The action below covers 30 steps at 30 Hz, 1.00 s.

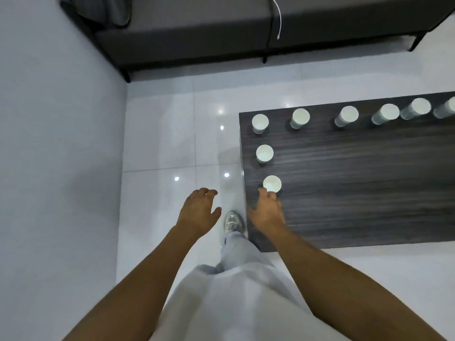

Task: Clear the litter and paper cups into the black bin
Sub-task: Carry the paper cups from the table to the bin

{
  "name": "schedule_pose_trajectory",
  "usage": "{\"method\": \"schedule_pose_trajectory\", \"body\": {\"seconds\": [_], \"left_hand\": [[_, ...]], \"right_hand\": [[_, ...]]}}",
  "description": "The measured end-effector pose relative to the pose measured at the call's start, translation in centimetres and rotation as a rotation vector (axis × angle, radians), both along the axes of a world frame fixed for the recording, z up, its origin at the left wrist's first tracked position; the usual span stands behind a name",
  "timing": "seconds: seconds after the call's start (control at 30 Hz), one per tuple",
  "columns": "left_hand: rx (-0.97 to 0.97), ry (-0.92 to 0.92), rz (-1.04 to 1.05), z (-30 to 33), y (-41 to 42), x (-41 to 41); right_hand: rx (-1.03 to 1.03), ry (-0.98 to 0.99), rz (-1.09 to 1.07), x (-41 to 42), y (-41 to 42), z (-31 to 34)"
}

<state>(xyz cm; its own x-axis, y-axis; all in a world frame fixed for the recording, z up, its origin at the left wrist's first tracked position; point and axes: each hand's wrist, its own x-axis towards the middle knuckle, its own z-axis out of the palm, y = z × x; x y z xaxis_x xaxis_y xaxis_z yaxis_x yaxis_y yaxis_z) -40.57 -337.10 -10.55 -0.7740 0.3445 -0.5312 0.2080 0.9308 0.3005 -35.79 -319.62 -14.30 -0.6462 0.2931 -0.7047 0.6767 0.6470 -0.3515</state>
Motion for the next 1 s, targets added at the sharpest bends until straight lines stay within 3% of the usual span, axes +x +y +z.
{"method": "schedule_pose_trajectory", "body": {"seconds": [0.63,1.0], "left_hand": [[-0.043,-0.142,-0.616,-7.7,13.5,-17.1],[-0.001,-0.054,-0.908,-16.1,18.8,-22.2]], "right_hand": [[0.025,-0.129,-0.698,-6.2,5.8,-7.6],[0.055,-0.201,-0.824,-10.0,5.2,-17.7]]}}
